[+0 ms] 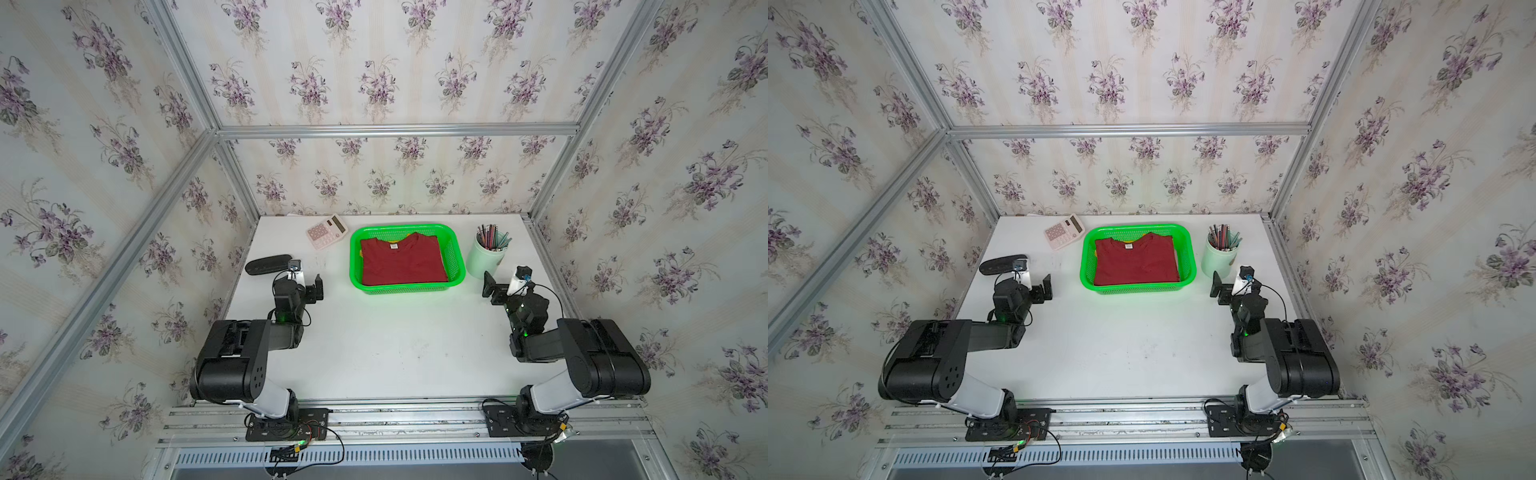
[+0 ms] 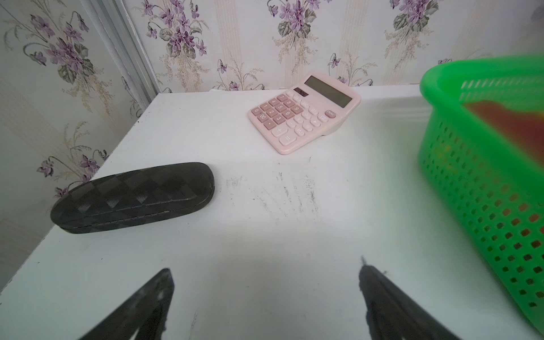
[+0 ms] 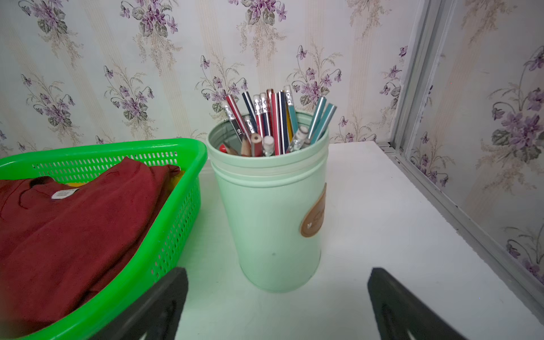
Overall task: Put the folded t-shirts into the basket
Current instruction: Reset both arms
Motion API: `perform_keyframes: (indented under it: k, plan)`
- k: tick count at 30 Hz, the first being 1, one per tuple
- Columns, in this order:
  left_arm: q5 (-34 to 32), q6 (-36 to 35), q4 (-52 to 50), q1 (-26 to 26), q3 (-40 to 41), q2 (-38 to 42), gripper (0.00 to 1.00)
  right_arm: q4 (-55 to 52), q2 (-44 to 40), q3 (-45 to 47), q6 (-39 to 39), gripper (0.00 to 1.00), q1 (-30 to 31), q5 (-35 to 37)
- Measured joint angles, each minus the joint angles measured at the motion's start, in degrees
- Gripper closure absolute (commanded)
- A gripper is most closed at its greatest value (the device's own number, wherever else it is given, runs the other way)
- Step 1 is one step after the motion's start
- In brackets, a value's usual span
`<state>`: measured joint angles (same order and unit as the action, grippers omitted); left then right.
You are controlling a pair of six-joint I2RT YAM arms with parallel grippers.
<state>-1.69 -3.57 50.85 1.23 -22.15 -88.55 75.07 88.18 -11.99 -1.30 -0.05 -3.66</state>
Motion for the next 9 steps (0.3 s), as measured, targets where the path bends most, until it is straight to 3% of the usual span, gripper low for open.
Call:
perform_keyframes:
  k: [9]
  plan:
    - [0.48, -0.26, -0.13, 0.26, -0.11, -0.11, 0.00, 0.00, 0.00, 0.00, 0.00, 0.00, 0.00, 0.00]
